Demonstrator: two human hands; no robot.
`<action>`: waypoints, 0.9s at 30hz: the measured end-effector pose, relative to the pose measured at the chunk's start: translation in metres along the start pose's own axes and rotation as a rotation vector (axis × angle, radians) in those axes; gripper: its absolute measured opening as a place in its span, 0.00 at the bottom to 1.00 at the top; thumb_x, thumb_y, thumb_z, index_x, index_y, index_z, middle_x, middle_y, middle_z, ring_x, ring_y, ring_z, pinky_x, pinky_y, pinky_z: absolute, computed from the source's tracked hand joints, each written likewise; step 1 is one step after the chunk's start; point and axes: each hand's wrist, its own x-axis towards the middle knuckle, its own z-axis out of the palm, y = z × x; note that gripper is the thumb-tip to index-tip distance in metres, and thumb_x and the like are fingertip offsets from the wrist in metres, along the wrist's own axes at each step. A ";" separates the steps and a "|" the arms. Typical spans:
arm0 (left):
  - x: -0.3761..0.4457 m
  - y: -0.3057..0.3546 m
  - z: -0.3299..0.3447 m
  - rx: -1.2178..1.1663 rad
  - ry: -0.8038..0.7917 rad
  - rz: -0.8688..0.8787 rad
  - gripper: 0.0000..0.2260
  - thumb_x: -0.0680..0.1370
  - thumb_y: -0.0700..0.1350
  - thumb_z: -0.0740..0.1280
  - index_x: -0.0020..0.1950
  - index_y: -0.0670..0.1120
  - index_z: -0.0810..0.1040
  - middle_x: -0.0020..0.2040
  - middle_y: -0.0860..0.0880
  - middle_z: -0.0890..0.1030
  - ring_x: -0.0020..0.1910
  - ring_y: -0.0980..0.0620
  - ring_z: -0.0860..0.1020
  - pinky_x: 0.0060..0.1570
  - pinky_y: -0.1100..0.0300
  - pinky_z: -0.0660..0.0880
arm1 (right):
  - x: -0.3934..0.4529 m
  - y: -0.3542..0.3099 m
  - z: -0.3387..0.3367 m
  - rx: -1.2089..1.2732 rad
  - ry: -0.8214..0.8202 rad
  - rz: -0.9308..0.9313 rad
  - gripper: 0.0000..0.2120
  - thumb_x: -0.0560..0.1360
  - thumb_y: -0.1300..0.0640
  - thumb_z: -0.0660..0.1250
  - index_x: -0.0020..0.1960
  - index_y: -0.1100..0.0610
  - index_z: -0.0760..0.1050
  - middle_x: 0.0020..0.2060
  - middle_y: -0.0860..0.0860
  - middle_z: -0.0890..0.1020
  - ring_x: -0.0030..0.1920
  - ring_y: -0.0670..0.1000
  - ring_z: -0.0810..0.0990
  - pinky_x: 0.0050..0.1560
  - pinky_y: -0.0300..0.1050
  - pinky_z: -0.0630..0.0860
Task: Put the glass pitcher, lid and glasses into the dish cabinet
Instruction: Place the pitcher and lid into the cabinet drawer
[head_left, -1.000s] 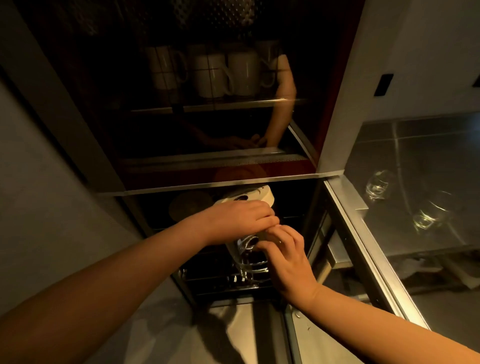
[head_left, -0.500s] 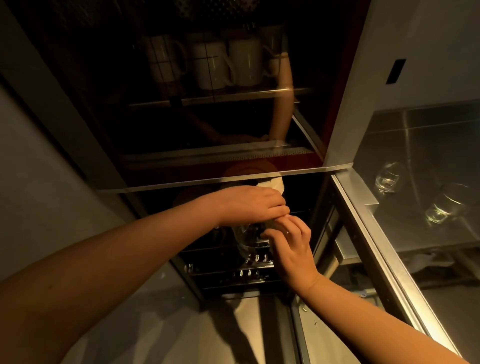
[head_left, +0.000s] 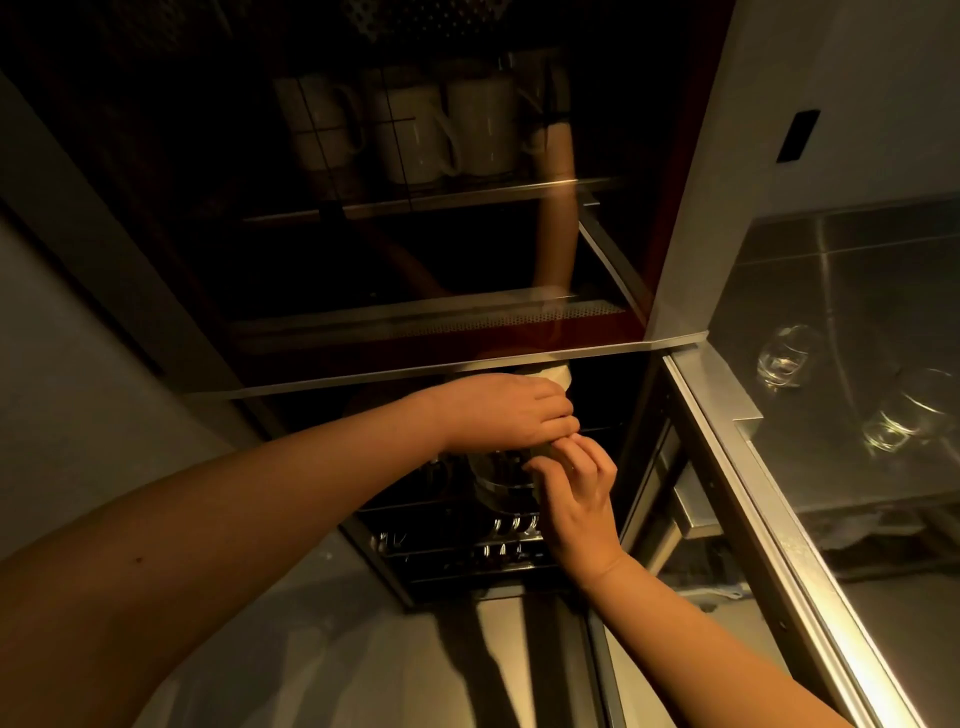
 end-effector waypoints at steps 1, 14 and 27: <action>0.001 -0.002 0.002 0.011 0.004 0.004 0.22 0.70 0.37 0.73 0.63 0.40 0.74 0.58 0.42 0.78 0.59 0.46 0.75 0.57 0.58 0.73 | 0.001 0.001 0.001 0.001 -0.007 0.004 0.13 0.71 0.63 0.62 0.55 0.57 0.70 0.60 0.57 0.64 0.62 0.59 0.63 0.67 0.43 0.62; 0.004 -0.022 0.020 0.096 -0.001 0.051 0.19 0.68 0.34 0.74 0.58 0.38 0.78 0.53 0.41 0.80 0.54 0.43 0.78 0.56 0.51 0.76 | -0.001 -0.001 0.011 0.050 -0.216 0.063 0.32 0.59 0.70 0.76 0.60 0.60 0.67 0.65 0.60 0.62 0.66 0.61 0.63 0.66 0.53 0.67; 0.001 -0.010 0.039 -0.034 0.132 -0.147 0.23 0.63 0.35 0.79 0.57 0.39 0.79 0.56 0.40 0.80 0.58 0.43 0.78 0.59 0.51 0.75 | 0.003 -0.008 0.005 0.200 -0.244 0.355 0.32 0.72 0.62 0.70 0.69 0.52 0.58 0.63 0.54 0.64 0.54 0.57 0.77 0.41 0.42 0.79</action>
